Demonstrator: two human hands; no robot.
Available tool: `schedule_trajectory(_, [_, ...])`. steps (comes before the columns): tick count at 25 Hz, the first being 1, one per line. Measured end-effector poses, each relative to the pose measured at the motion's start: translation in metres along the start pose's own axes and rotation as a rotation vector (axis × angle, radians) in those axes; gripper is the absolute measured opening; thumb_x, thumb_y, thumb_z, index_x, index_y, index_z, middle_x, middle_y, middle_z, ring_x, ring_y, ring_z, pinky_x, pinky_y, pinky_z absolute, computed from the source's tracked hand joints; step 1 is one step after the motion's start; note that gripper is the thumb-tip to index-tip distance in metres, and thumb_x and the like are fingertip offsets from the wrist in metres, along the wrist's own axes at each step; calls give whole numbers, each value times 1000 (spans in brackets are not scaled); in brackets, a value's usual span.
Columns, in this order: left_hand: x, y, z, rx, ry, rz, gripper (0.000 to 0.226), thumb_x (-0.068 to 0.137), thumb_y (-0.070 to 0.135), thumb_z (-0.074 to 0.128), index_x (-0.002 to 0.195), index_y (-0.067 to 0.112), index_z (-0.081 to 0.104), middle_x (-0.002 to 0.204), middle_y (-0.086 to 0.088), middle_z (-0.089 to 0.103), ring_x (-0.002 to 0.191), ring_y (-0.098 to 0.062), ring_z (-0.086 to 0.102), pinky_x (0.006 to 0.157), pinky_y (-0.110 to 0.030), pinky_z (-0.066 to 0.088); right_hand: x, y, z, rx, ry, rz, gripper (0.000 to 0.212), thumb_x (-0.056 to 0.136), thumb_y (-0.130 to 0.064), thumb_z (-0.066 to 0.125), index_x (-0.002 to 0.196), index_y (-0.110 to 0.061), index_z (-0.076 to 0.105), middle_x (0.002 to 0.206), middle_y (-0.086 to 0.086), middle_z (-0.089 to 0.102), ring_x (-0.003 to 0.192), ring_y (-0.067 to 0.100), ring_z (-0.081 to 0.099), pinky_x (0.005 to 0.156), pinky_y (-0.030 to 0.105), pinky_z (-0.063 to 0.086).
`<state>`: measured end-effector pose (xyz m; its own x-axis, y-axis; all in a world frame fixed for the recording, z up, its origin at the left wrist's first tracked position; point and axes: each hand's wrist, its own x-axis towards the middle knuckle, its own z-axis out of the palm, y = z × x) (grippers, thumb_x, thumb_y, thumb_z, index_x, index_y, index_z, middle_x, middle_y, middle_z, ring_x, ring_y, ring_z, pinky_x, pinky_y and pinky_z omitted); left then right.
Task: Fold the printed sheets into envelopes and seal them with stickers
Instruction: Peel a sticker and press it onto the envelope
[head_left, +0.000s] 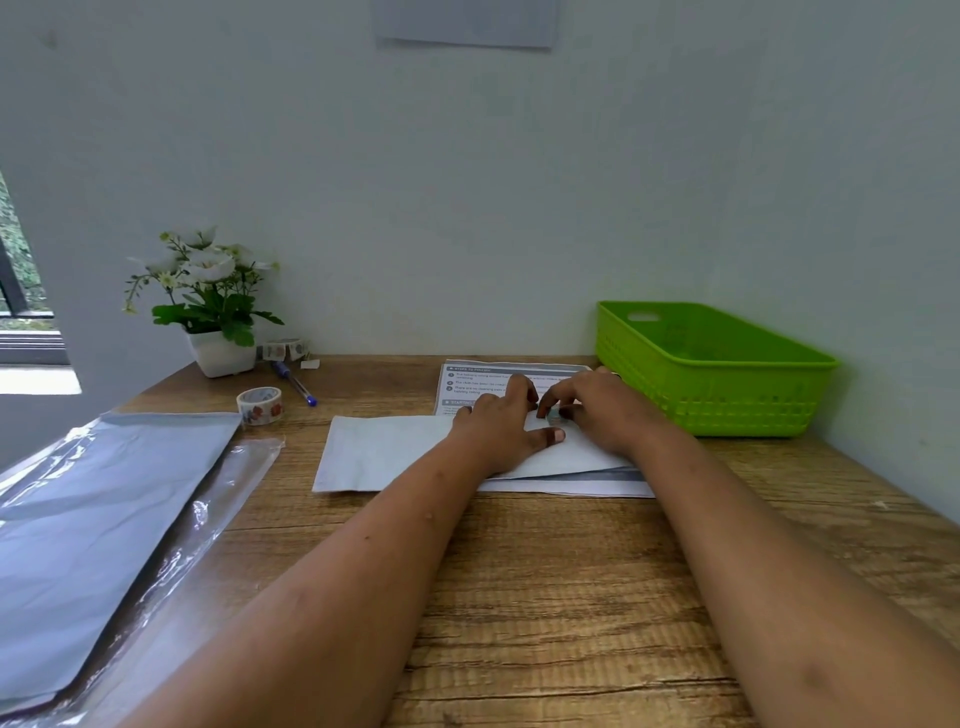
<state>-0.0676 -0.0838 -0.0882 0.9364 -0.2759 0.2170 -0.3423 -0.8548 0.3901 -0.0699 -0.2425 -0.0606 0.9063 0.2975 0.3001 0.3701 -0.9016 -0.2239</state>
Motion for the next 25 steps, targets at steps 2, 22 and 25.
schedule_trajectory(2, [1,-1,1,8,-1,0,56,84,59,55,120,21,34,132,-6,53,119,-28,48,99,-48,39,1,1,0,3,-13,-4,40,93,-5,46,104,-37,69,101,-1,68,92,10,40,80,26,38])
schedule_trajectory(22, [-1,1,-3,56,-59,34,52,89,58,48,132,32,37,139,-1,49,130,-29,37,104,-49,33,0,-1,4,150,87,119,35,84,-11,66,115,-27,60,98,-4,63,93,14,57,83,31,49])
schedule_trajectory(25, [-2,1,-4,65,-56,23,49,89,59,47,130,31,44,135,-6,51,130,-27,34,105,-48,34,-2,-4,3,95,96,108,22,84,-11,67,102,-23,65,97,-2,62,92,17,58,80,32,49])
